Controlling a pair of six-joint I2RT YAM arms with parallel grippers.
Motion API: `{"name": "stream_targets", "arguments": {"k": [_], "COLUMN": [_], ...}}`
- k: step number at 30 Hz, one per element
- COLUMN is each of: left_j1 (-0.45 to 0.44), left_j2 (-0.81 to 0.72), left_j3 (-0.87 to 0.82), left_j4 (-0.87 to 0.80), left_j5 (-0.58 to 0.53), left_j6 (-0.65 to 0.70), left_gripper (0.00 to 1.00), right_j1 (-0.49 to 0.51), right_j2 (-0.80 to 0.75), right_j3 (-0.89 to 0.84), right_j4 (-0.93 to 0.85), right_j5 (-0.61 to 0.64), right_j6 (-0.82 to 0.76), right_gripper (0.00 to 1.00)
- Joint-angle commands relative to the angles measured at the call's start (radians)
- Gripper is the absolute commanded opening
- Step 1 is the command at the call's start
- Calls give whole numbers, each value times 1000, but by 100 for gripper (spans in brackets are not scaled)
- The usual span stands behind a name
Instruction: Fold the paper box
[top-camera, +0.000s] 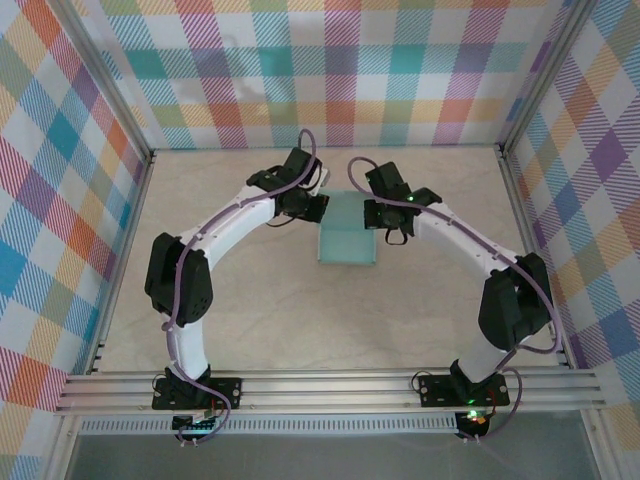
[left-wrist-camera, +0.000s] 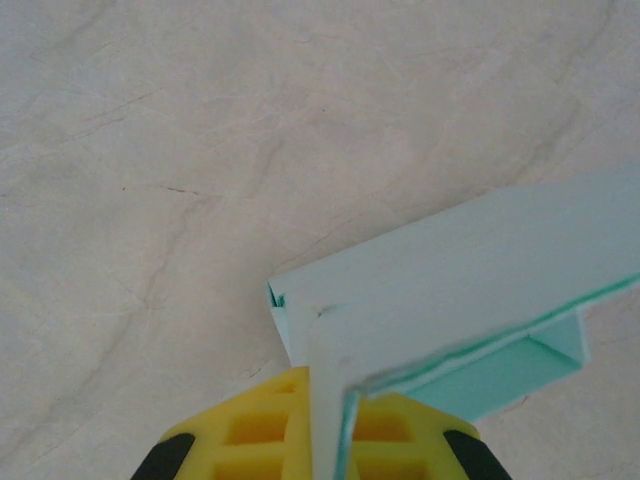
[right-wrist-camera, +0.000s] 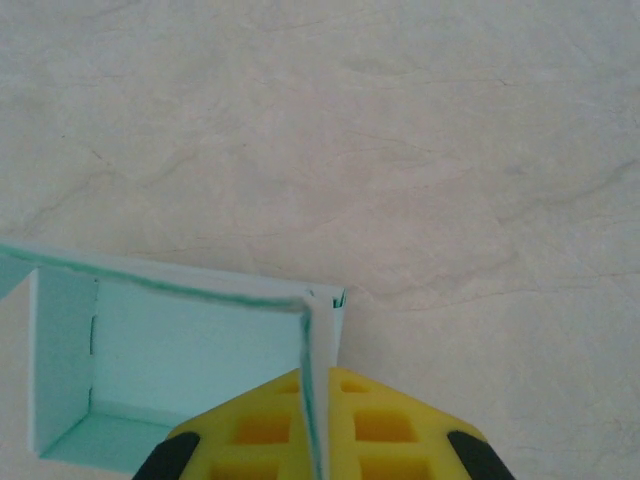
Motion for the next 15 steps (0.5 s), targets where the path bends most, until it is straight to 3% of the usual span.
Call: {"name": "stream_targets", "arguments": {"k": [1, 15], "left_j1": [-27, -112], "left_j2": [-39, -169], "left_j3": [-33, -327], "left_j4": [104, 475], "left_j5": [-31, -189], "left_j6": [-79, -120], "left_gripper": [0, 0], "right_j1": [20, 55], "right_j2": [-25, -47], "right_j3": [-42, -193], "right_j4": [81, 270], "right_j5": [63, 133], "right_j6": [103, 241], "right_gripper": [0, 0]}}
